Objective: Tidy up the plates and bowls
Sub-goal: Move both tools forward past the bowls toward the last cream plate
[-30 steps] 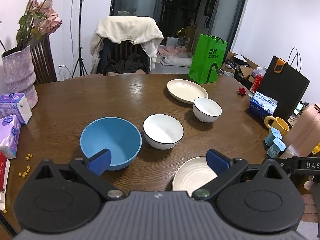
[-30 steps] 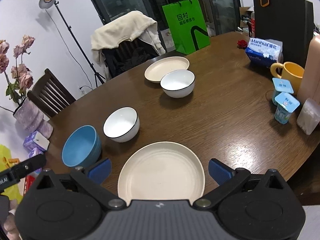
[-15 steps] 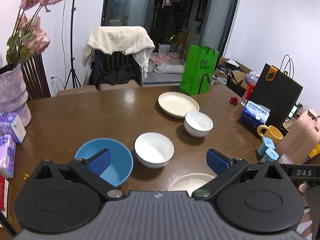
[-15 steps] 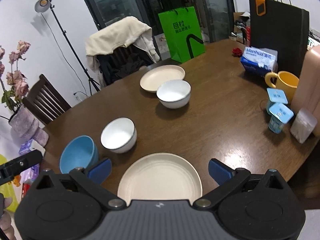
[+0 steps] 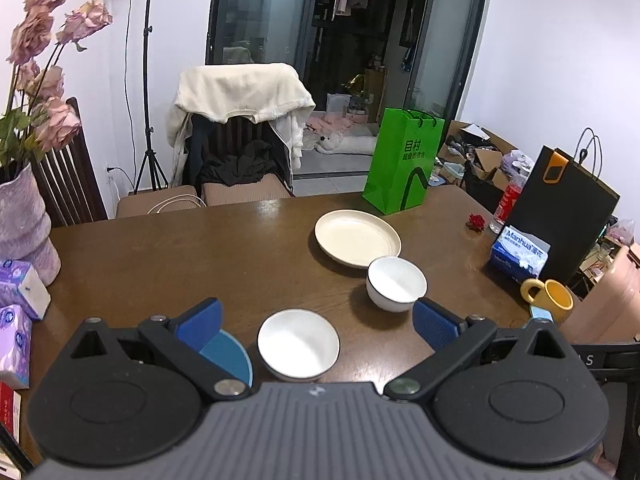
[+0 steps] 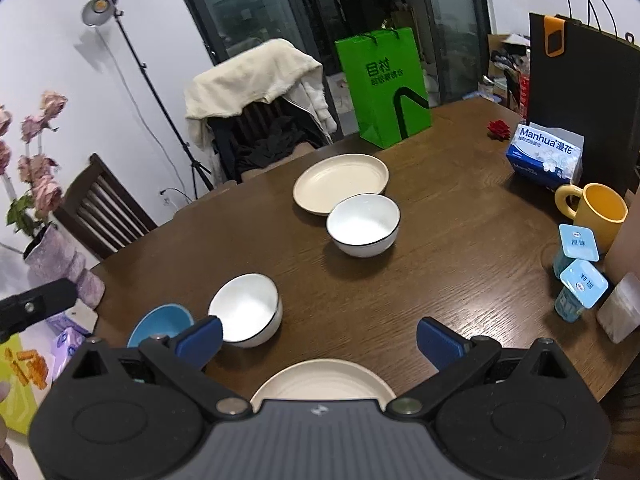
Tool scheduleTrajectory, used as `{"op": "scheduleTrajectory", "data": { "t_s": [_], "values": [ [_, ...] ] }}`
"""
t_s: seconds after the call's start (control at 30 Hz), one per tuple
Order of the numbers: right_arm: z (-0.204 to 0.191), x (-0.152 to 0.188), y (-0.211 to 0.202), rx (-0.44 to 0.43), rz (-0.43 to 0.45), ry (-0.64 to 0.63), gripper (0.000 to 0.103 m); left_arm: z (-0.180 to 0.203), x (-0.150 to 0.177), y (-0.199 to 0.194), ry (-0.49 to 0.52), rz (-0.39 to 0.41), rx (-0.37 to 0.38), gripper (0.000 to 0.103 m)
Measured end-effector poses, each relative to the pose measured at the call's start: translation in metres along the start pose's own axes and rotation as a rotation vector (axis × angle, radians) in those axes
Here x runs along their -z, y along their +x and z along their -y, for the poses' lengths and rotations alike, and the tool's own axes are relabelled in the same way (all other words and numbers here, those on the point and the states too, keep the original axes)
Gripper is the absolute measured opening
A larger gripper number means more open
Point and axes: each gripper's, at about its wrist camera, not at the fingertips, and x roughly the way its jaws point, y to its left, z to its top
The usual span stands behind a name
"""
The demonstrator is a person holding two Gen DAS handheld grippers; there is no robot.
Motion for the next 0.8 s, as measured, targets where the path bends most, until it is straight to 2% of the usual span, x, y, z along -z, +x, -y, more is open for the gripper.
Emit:
{"op": "scheduleTrajectory", "data": {
  "t_s": [0.3,0.43,0.8],
  "values": [
    [0.018,-0.052,0.025,0.015,-0.036,-0.007,0.103,0.018,-0.044,0.037,-0.019,-0.018,-0.009,0.103],
    [0.025,-0.078,0.034,0.012,-0.025,-0.02,0.103,0.028,-0.067,0.056,-0.018,-0.011,-0.011,0.103],
    [0.05,-0.157,0.072,0.076,0.006,-0.069,0.103,0.044,-0.117,0.125,-0.066,-0.032,-0.03,0.103]
  ]
}}
